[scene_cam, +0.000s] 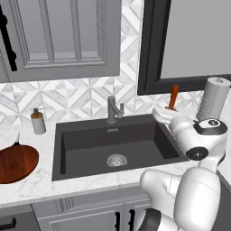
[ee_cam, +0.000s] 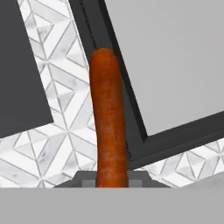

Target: Pick the carrot from the sink and place it in the bowl. Then pick the bowl and place it in the microwave. Then close the microwave door and press the start button.

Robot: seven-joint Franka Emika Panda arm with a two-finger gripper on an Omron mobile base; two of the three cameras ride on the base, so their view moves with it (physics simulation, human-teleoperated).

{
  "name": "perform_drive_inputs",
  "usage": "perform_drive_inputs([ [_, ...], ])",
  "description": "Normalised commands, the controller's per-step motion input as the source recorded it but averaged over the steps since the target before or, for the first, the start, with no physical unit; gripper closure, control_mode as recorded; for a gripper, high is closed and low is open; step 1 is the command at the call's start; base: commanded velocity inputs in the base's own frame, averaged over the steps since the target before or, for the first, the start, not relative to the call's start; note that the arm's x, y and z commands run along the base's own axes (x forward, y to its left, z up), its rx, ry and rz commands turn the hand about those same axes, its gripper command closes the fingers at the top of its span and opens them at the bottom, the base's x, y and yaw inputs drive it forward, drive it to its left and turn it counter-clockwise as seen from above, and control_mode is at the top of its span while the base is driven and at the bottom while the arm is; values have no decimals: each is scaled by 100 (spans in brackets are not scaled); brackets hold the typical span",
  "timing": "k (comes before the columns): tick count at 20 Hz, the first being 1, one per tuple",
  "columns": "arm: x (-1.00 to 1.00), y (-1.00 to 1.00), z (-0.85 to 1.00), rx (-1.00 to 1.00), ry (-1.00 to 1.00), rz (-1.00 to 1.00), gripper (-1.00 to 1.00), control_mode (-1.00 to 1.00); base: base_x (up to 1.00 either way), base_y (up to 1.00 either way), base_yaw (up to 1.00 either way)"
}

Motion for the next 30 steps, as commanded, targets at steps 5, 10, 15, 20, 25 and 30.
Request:
perform_drive_inputs([
  [5,-78,24,100,42,7,10,100,-100,0,0,0],
  [10,-45,65,100,41,24,12,100,-100,0,0,0],
  [15,-61,55,100,32,5,16,100,-100,0,0,0],
  [20,-100,-3,100,41,0,-3,100,-100,0,0,0],
  [25,-100,-1,100,68,28,-13,100,-100,0,0,0],
  [30,-86,3,100,66,37,5,100,-100,0,0,0],
])
